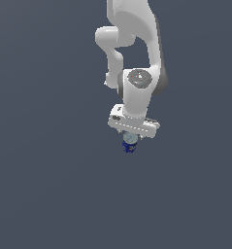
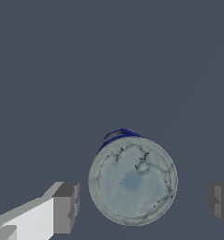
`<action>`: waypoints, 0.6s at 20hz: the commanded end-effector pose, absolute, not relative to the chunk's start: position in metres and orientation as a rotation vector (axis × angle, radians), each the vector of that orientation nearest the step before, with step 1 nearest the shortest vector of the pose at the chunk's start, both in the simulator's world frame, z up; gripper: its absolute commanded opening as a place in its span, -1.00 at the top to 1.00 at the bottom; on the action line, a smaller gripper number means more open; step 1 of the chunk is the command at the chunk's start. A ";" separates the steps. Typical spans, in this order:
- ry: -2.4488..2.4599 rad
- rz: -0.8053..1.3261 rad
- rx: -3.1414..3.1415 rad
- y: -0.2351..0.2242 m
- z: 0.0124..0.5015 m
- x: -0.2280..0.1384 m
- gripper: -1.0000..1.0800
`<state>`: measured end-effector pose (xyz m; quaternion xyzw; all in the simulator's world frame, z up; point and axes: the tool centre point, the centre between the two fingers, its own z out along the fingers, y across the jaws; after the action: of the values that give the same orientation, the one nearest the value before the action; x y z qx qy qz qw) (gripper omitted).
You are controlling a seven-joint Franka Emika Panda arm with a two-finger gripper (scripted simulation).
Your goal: Pick up the object and move it to a goal position.
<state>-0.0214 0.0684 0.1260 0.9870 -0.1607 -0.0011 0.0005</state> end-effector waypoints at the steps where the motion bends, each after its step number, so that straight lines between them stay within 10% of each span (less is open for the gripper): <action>1: -0.533 -0.001 3.096 0.071 0.125 -0.022 -0.92; 12: -0.543 0.000 3.094 0.072 0.111 -0.023 -0.92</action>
<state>-0.0228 0.0718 0.1163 0.9850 -0.1727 0.0004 -0.0001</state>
